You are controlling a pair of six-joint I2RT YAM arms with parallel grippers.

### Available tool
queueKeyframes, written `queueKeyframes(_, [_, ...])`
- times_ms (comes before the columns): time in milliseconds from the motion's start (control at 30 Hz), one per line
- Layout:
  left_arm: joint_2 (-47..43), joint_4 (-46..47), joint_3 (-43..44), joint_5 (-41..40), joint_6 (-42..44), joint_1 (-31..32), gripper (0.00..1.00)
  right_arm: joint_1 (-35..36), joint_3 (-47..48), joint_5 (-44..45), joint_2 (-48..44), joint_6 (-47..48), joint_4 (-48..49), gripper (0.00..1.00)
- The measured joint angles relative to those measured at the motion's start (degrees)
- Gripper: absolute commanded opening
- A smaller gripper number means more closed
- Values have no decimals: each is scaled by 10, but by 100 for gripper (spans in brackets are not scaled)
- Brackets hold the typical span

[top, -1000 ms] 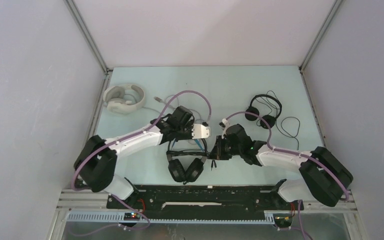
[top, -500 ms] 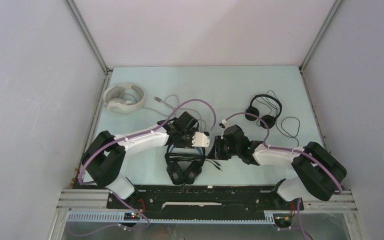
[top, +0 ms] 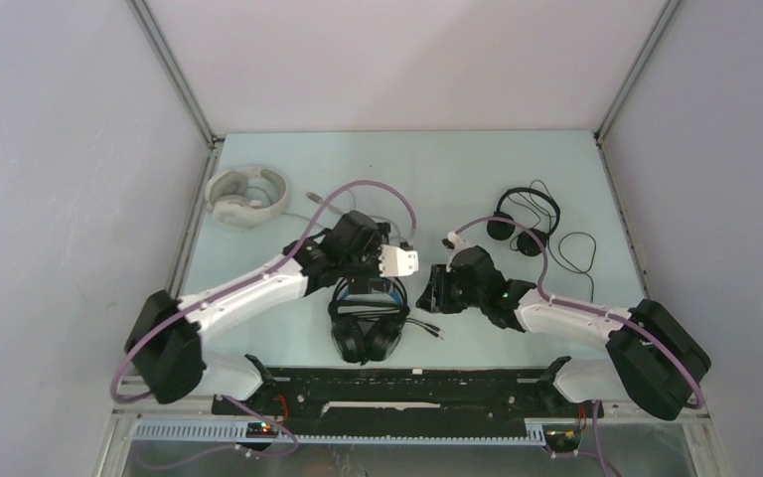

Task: Wrap the headphones
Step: Place the headphones at the center of the board.

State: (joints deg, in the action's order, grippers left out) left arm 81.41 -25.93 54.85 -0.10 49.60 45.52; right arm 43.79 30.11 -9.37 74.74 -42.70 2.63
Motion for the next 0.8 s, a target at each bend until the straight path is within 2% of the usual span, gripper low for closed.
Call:
queueKeyframes(233, [-142, 32, 1, -33, -126, -17, 100, 54, 2, -18, -15, 99, 5, 56])
queueKeyframes(300, [-177, 31, 3, -56, -170, -28, 100, 83, 2, -18, -28, 141, 4, 69])
queueKeyframes(333, [-192, 31, 3, -65, -192, -32, 100, 94, 2, -18, -40, 164, 4, 71])
queueKeyframes(567, [-323, 51, -5, -155, -331, -54, 100, 110, 18, -64, -103, 336, 3, 74])
queueKeyframes(800, [-493, 118, -120, -236, -379, -56, 100, 112, 21, -154, -102, 543, -36, 75])
